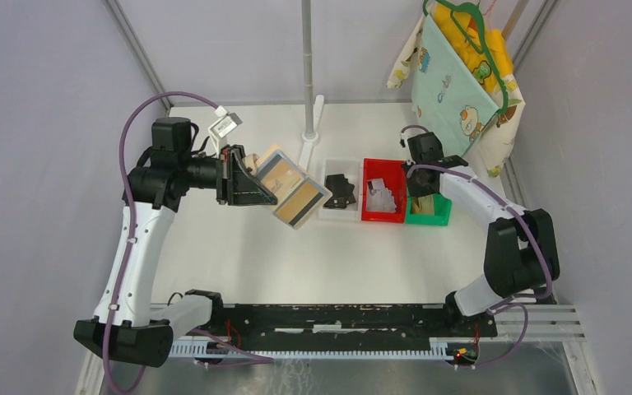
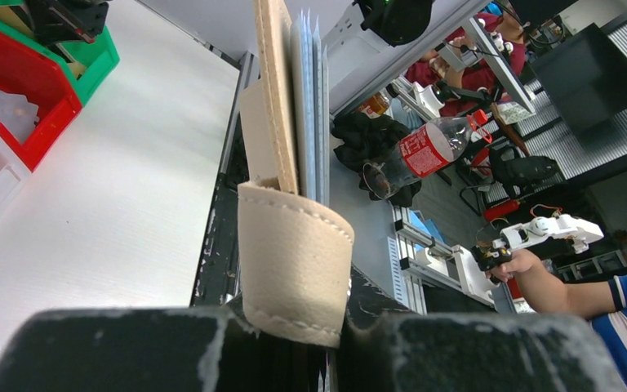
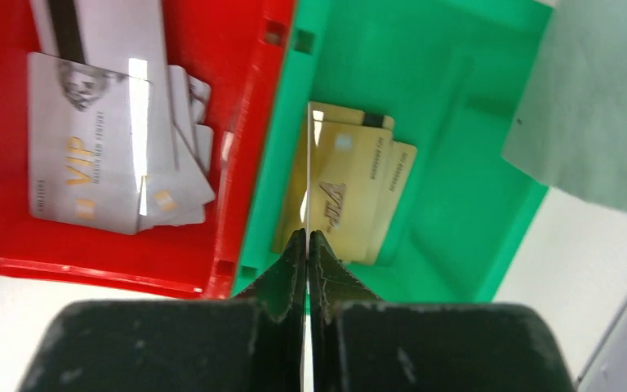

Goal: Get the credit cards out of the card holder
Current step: Place the credit card in the storage box.

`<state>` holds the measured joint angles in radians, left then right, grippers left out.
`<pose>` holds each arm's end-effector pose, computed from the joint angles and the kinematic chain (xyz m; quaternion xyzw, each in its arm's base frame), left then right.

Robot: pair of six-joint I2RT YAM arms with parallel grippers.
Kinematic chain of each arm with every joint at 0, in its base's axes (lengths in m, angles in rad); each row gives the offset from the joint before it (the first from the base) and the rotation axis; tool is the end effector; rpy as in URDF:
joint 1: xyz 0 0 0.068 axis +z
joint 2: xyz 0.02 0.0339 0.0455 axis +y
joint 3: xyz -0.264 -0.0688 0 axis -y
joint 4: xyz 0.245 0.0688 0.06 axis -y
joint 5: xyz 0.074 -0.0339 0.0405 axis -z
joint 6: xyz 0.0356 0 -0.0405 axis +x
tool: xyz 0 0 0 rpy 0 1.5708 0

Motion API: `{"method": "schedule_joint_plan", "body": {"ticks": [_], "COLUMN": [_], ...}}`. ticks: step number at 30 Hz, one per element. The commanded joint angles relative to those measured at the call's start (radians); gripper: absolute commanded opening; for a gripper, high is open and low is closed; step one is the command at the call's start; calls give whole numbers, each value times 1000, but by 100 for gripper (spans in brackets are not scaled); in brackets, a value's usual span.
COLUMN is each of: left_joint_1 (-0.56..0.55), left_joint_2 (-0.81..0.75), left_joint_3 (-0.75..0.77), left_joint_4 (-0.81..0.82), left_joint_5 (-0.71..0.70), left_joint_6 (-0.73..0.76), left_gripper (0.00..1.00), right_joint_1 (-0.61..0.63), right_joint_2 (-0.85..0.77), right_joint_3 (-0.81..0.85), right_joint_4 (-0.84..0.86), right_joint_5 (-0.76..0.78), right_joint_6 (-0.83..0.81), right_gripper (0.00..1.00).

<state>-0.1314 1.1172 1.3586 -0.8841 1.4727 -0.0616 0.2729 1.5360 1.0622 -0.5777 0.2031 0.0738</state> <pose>0.1836 -0.0600 0.4212 0.3235 0.6517 -0.6297 0.2722 0.3007 0.0767 0.2244 -0.0697 0.9593 -0.0525 0.2685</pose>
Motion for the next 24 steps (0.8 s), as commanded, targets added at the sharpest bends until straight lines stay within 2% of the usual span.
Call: {"method": "schedule_joint_plan", "body": {"ticks": [1, 4, 10, 14, 18, 24], "left_joint_1": [-4, -4, -4, -4, -4, -4], "left_joint_2": [-28, -28, -26, -22, -23, -30], "left_joint_3": [42, 44, 44, 52, 56, 50], "left_joint_4": [25, 25, 25, 25, 26, 25], "left_joint_5": [44, 43, 41, 40, 38, 37], "left_joint_6": [42, 42, 46, 46, 47, 47], "left_gripper": [2, 2, 2, 2, 2, 2], "right_joint_1": [1, 2, 9, 59, 117, 115], "right_joint_2": [28, 42, 47, 69, 94, 82], "right_joint_3": [72, 69, 67, 87, 108, 98], "right_joint_4": [19, 26, 30, 28, 31, 41], "right_joint_5": [-147, -244, -332, -387, -385, -389], "right_joint_6": [-26, -28, -51, -66, -39, -29], "right_gripper": [0, 0, 0, 0, 0, 0]}}
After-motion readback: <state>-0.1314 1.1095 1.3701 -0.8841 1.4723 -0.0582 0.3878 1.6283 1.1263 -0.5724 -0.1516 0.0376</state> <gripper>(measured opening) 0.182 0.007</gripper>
